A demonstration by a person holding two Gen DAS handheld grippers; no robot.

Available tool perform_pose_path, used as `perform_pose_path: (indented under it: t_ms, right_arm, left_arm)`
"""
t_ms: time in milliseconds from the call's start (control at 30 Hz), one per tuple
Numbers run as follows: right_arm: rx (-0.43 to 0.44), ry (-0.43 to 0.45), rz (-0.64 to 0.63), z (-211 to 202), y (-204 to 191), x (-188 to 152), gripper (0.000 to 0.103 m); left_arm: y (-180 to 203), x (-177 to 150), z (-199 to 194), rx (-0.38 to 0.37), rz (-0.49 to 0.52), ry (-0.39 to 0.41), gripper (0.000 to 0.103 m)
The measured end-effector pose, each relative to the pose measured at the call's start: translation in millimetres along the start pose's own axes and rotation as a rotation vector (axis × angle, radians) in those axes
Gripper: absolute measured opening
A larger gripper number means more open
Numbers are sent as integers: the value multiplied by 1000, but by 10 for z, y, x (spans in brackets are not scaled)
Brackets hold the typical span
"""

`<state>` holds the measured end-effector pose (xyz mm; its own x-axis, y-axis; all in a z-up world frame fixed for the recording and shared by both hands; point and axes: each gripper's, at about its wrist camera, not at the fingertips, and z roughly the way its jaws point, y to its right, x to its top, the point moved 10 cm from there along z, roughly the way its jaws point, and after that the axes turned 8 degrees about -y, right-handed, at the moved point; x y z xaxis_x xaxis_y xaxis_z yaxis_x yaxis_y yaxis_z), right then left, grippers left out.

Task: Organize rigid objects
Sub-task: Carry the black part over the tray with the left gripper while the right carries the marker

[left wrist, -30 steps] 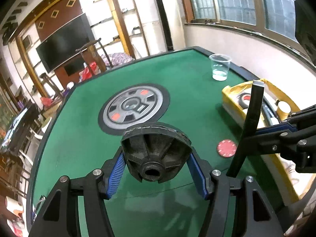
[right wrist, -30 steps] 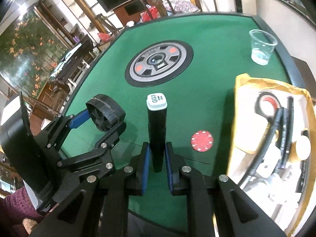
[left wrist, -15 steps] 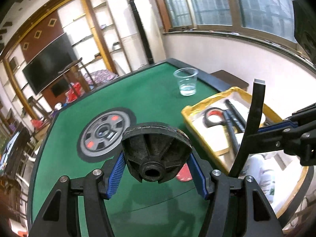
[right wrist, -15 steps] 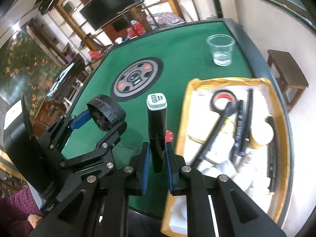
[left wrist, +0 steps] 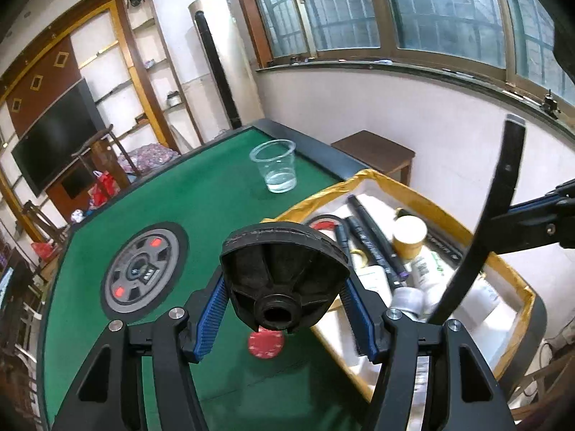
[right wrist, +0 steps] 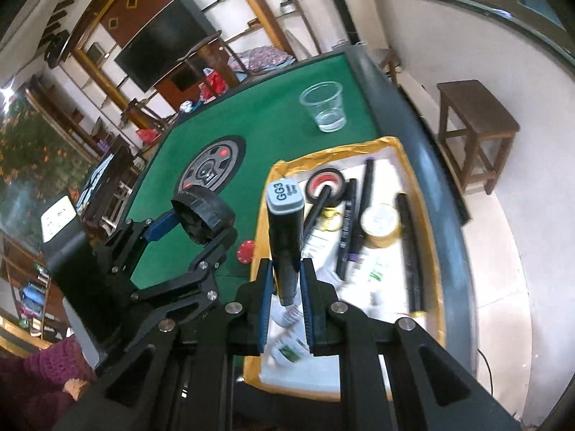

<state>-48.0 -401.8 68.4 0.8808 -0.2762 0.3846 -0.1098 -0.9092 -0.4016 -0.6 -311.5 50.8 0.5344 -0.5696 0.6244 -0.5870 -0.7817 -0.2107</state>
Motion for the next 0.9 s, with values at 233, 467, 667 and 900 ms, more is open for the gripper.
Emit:
perform_pose_path:
  t_ms: [233,467,667,900]
  right_arm:
    - [-49,-59,22,-103,236,-229,15]
    - [-106,-114,32,124,412,-252,15]
    - [-106,-115,58,334,530,-97,15]
    - [-103,-135,85,549,664,28,15]
  left_arm:
    - [229,2,48,-29,20,-8,65]
    - [443,-10,112,-54,34,-20,65]
    - [482,-29,197,-60,24,-43,65]
    - [493,-16,270,-57,19,-58,65]
